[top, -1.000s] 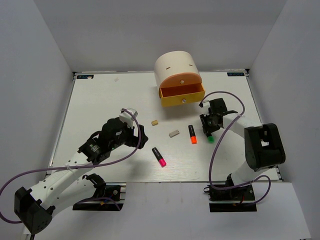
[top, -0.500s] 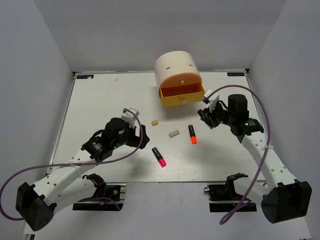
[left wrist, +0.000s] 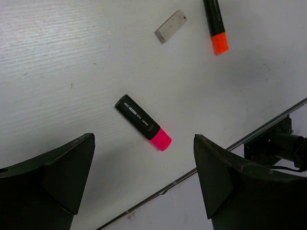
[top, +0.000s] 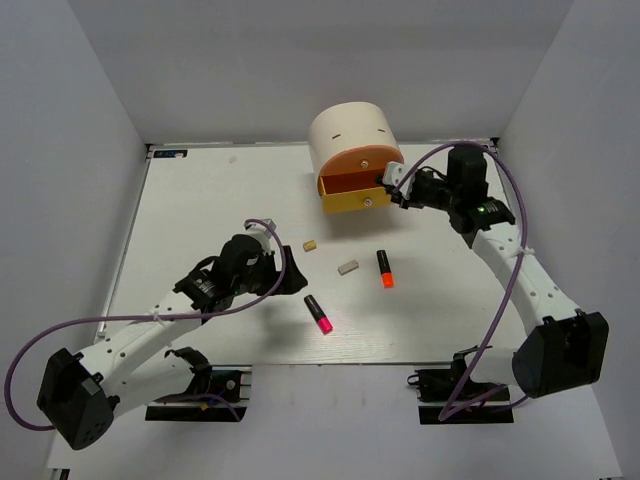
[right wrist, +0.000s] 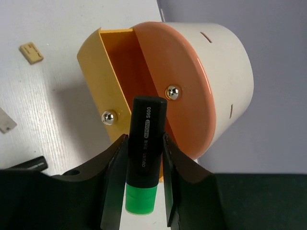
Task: Sort the stationery into containers
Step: Place the pen in the drawer.
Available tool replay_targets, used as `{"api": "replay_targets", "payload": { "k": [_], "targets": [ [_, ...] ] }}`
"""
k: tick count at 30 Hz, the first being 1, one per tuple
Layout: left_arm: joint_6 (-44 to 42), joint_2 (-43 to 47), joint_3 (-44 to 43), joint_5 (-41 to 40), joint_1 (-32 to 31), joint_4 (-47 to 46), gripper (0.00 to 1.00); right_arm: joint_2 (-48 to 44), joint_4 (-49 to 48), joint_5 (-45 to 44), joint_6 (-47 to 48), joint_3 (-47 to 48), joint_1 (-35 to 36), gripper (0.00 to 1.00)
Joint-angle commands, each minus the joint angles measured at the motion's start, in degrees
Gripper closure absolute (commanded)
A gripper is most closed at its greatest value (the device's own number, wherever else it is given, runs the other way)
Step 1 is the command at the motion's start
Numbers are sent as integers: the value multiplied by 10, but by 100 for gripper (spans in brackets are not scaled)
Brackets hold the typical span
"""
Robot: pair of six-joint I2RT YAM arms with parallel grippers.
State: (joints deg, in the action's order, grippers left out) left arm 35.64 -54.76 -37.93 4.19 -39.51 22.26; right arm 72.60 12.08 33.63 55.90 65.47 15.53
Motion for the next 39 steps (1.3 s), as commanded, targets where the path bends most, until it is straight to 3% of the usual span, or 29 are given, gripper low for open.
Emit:
{"api": "replay_targets", "payload": {
  "k": [1, 8, 16, 19, 23, 28, 34, 39],
  "targets": [
    [72, -25, 7, 5, -2, 12, 7, 30, -39, 27, 122, 27, 6, 77],
    [103, -73, 24, 11, -2, -8, 8, 90, -78, 50, 246, 21, 8, 76],
    [126, -104, 30, 16, -7, -25, 8, 141, -115, 51, 283, 31, 5, 72],
    [131, -119, 30, 22, -7, -31, 8, 163, -137, 50, 286, 40, 6, 70],
    [138, -131, 30, 33, -7, -36, 9, 192, -147, 50, 279, 49, 5, 57],
    [143, -143, 30, 43, -7, -42, 9, 211, -154, 45, 277, 65, 5, 54],
    [149, -159, 30, 49, -14, -42, 10, 182, -163, 50, 263, 47, 3, 42],
    [160, -170, 12, 35, -34, -36, 12, 123, -192, 55, 208, -4, 0, 42]
  ]
}}
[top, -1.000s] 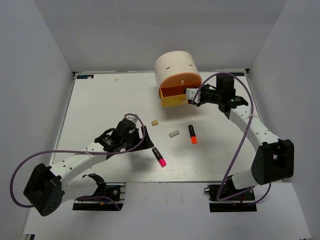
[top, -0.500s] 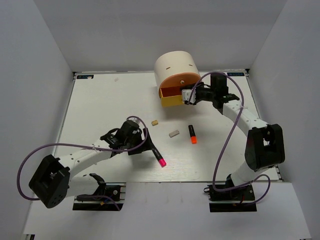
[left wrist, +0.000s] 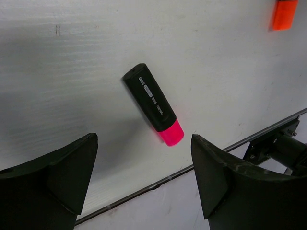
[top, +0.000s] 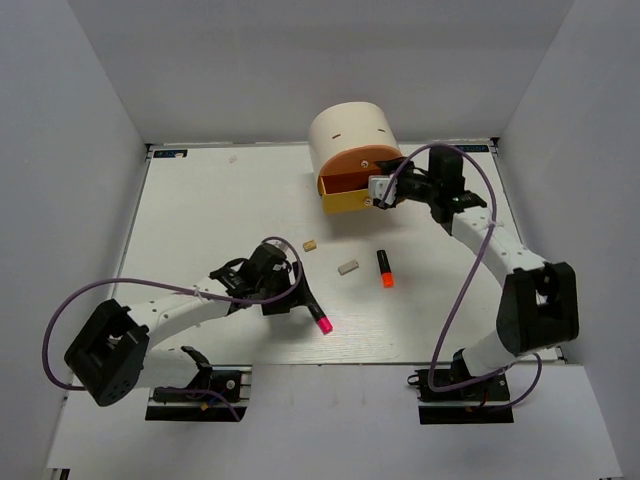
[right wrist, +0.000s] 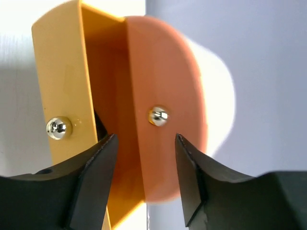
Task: Sort the stationery into containers
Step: Place the pen in the drawer, then pick up the pen from the center of the board.
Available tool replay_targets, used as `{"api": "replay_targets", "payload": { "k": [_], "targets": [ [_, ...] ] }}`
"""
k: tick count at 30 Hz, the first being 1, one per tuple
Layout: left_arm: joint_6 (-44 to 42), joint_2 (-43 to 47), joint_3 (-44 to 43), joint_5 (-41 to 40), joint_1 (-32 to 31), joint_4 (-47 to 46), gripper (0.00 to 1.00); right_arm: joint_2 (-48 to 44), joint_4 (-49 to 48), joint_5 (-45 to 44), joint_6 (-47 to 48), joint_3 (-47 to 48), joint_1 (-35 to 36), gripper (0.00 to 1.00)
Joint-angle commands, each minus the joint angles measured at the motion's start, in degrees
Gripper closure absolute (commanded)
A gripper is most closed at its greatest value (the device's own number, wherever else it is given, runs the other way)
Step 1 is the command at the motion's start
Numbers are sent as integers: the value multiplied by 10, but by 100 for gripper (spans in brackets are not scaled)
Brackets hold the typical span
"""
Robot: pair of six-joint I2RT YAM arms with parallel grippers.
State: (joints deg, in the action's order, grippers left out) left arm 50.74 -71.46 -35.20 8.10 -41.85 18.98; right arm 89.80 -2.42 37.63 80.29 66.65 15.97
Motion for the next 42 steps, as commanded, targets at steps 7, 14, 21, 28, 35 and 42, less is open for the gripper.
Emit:
{"api": "replay_targets", "payload": {
  "k": [7, 14, 21, 28, 35, 42],
  "targets": [
    [47, -64, -73, -50, -56, 57, 18, -234, -284, -166, -416, -183, -8, 78],
    [111, -199, -188, -109, -93, 165, 25, -369, -112, -181, -567, -219, -14, 69],
    [151, -290, -246, -131, -119, 221, 30, -520, -98, -133, -617, -320, -16, 63],
    [156, -335, -276, -118, -140, 232, 67, -568, -70, -128, -652, -352, -16, 56],
    [112, -307, -289, -128, -165, 257, 89, -588, -51, -130, -667, -359, -16, 49],
    [-33, -178, -303, -222, -178, 193, 99, -587, -65, -178, -669, -365, -18, 35]
  ]
}}
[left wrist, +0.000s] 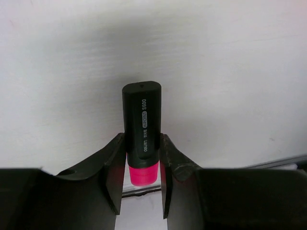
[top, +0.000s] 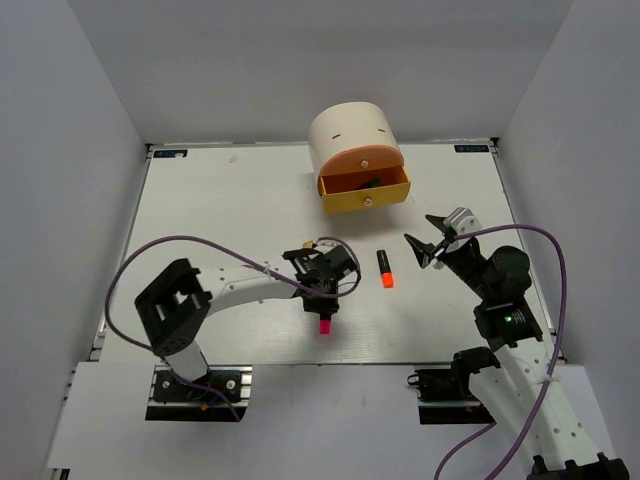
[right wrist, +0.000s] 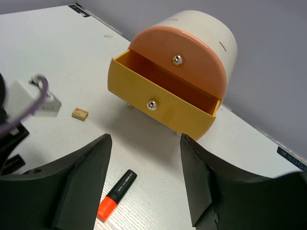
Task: Sort the stationery into containers
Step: Pick up the pen from the center of the board, then place the pen in the drawer.
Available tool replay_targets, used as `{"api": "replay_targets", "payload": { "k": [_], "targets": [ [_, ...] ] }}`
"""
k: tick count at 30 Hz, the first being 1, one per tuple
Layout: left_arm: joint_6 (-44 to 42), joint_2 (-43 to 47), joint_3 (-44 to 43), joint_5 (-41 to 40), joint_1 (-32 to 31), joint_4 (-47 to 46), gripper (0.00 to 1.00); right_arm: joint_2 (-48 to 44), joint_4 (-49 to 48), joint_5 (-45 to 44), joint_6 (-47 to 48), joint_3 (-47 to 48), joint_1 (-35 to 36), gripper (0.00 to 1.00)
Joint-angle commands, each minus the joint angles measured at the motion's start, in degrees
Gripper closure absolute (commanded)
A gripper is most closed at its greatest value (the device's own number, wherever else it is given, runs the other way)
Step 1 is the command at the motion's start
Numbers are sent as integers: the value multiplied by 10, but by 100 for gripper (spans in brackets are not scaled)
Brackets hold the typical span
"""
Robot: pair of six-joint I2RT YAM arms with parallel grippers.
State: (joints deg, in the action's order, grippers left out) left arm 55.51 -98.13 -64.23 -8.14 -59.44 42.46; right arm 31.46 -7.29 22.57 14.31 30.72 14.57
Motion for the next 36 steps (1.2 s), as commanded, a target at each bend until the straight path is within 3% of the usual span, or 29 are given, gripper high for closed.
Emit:
{"api": "replay_targets", "payload": {
  "k": [1, 5, 9, 14, 20, 27, 36],
  "targets": [
    [-133, 103, -13, -79, -2, -61, 100, -1, -18, -34, -9, -7, -5, 35],
    [-264, 144, -1, -108, -2, -190, 100, -1, -24, -57, -10, -8, -10, 35],
    [-419, 144, -33, -115, 5, -247, 100, -1, -26, -68, -10, -11, -18, 35],
    [-634, 123, -106, -53, 11, -267, 97, 0, -32, -69, -11, -15, -28, 35],
    [-803, 110, -129, -53, 16, -351, 97, -3, -37, -72, -10, -20, -38, 35],
    [-901, 45, -195, -49, 47, -395, 96, -2, -33, -67, -11, -22, -50, 35],
    [-933, -62, -264, -35, 100, -437, 93, -5, -28, -49, -15, -24, -67, 35]
  ]
}}
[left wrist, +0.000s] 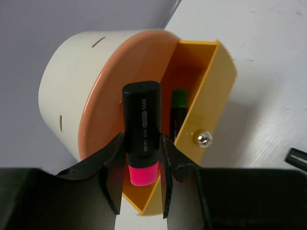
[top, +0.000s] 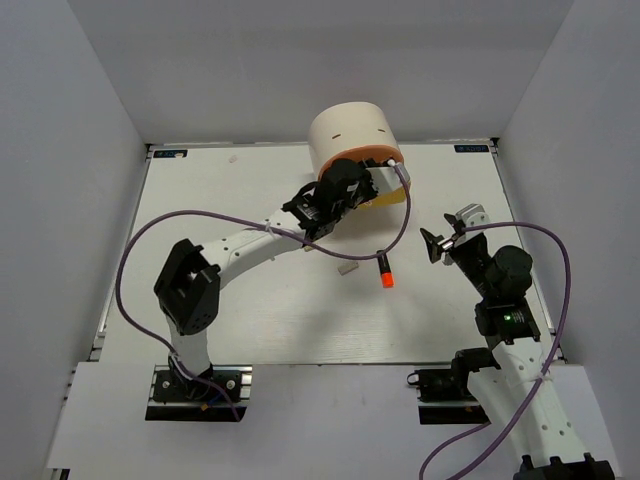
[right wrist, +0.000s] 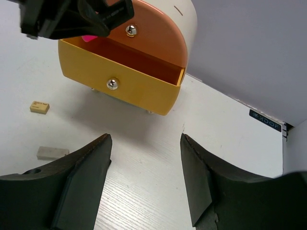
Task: Sort the stationery into containers
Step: Place the pen in the drawer, then pick up the pen from the center of the board.
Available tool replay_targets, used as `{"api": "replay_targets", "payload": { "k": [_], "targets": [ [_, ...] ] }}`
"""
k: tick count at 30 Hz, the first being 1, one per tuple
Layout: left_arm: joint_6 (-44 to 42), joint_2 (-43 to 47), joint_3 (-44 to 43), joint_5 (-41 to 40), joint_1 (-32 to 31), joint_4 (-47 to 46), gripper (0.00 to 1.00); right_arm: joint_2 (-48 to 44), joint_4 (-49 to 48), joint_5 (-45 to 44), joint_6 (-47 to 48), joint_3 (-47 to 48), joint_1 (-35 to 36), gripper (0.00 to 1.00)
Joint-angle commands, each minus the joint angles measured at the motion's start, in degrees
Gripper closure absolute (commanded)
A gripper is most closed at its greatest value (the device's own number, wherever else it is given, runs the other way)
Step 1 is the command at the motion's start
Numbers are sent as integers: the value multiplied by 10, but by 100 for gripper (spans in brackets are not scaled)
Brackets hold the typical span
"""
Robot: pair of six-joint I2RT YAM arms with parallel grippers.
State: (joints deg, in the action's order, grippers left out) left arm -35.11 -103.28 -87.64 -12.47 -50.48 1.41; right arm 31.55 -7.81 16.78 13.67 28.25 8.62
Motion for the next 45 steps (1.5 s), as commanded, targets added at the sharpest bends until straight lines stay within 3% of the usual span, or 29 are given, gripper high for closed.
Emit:
{"api": "replay_targets", "payload": {
  "k": [1, 9, 17, 21, 22, 25, 26, 27, 29, 31, 35, 40, 45],
  "targets": [
    [-27, -16, -35, 3, 25, -35, 92, -8, -24, 12, -8, 0, -8, 35],
    [-20, -53, -46, -9, 43, -59, 81, -7, -20, 26, -9, -3, -25, 33],
    [-7, -32, -33, 5, 49, -56, 34, 10, -4, 52, -13, 5, -38, 28],
    [3, 11, -39, 10, 37, -49, 31, 19, 11, 70, -8, 13, -43, 26],
    [13, 22, -32, 10, 32, -49, 21, 25, 14, 74, -8, 15, -43, 26],
    [68, 85, 1, -2, 32, -60, 10, 36, 38, 105, 4, 32, -47, 34],
    [133, 105, 11, -2, 32, -60, 8, 48, 56, 114, 8, 36, -46, 38],
    [173, 127, 36, -2, 32, -60, 7, 65, 67, 146, 24, 40, -46, 50],
    [291, 199, 67, 28, 42, -48, 5, 110, 115, 175, 37, 60, -42, 64],
    [349, 242, 111, 43, 42, -11, 5, 141, 165, 181, 36, 85, -39, 74],
    [461, 330, 159, 72, 42, 102, 2, 250, 236, 177, 44, 152, -31, 68],
    [487, 469, 272, 45, 42, 198, 1, 321, 249, 123, 32, 175, 20, 53],
    [487, 586, 386, 3, 42, 220, 1, 401, 259, 69, 14, 196, 67, 48]
  ]
}}
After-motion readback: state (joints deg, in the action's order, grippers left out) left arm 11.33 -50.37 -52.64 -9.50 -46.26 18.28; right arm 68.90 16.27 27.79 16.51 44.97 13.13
